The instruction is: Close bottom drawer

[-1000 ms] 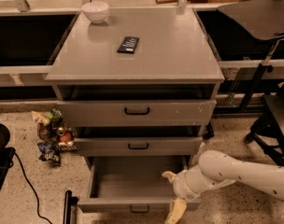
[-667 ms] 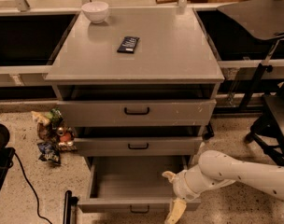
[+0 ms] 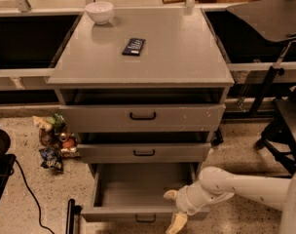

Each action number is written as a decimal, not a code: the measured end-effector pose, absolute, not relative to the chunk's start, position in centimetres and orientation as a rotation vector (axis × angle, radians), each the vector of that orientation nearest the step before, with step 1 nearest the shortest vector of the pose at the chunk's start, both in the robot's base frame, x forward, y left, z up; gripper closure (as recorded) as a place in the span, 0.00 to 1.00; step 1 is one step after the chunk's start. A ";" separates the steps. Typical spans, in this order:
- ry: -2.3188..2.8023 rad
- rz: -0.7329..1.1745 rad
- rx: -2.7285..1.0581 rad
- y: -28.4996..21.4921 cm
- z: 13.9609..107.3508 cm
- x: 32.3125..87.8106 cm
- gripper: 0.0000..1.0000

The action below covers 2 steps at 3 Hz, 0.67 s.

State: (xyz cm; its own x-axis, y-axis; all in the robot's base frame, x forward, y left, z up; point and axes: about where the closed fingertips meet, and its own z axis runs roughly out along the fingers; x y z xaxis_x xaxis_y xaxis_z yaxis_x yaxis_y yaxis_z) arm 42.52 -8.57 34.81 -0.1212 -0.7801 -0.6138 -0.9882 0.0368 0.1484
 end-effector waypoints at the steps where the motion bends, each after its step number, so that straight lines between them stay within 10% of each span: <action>1: 1.940 0.850 -1.811 -7.9 28.7 41.7 0.43; 2: 1.960 0.872 -1.839 -7.6 24.2 40.9 0.66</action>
Offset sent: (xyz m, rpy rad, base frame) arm -0.0213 0.0102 -0.1565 -0.0247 0.0968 0.0631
